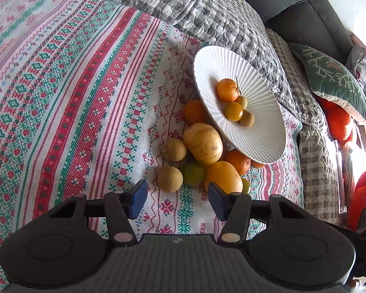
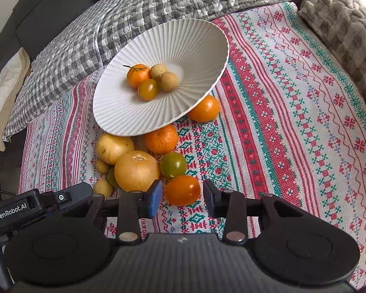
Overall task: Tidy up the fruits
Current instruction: 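Grasp a small yellow fruit with the left gripper while the right grasps a red-orange fruit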
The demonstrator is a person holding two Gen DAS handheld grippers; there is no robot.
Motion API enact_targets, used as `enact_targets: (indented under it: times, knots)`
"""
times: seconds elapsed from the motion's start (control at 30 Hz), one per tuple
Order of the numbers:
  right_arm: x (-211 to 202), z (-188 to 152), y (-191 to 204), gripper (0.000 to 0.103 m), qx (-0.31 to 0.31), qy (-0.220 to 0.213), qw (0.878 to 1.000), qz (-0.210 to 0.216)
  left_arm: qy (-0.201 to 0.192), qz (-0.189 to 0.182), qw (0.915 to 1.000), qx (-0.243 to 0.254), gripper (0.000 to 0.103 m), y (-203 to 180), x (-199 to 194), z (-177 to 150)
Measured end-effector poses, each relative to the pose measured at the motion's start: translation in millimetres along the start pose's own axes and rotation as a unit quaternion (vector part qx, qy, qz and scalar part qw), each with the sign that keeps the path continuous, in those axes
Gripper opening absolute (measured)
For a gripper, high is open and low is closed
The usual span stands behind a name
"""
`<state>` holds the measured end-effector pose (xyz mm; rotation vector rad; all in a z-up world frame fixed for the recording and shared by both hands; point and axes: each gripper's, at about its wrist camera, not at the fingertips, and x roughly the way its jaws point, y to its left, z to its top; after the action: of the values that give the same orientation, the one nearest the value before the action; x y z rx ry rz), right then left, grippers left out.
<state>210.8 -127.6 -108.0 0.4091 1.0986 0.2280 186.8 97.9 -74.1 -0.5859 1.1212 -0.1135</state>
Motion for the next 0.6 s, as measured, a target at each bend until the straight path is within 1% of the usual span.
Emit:
enact_targets:
  times: [0.07,0.13,0.17,0.27,0.3,0.37,0.47,0.53,0.6]
  knots:
    - [3.1,1.7,-0.9,0.034,0.004,0.0,1.0,-0.001,0.007,-0.002,0.9999,-0.009,0.042,2.8,4.6,0.4]
    - [5.9,4.4,-4.7,0.034,0.016,0.002,1.0,0.006,0.005,-0.001,0.9999,-0.011,0.041,3.2,6.7,0.6]
    - [7.0,5.4,-6.1,0.034,0.021,0.003,1.0,0.009,0.005,-0.006,0.9999,-0.011,0.04,4.4,5.9,0.2]
    - [9.9,5.1,-9.5,0.033,0.028,0.01,0.999,0.016,0.004,-0.013,0.9999,-0.003,0.035,0.6,9.9,2.7]
    - [11.1,4.6,-9.3,0.032,0.028,0.011,0.999,0.017,0.004,-0.01,0.9999,0.001,0.034,-1.2,11.0,3.2]
    - [11.9,4.6,-8.1,0.031,0.027,0.008,0.999,0.016,0.004,0.009,0.9998,0.017,0.031,-7.7,19.0,5.2]
    - [11.0,5.1,-7.2,0.03,0.023,0.006,1.0,0.013,0.002,0.014,0.9994,0.03,0.03,-12.2,20.9,4.2]
    - [11.5,5.2,-5.7,0.03,0.014,0.004,1.0,0.011,0.001,0.02,0.9991,0.038,0.028,-15.2,21.8,5.1]
    - [12.2,5.6,-5.1,0.03,0.012,0.001,1.0,0.009,0.002,0.03,0.9988,0.039,0.018,-15.3,24.6,8.3]
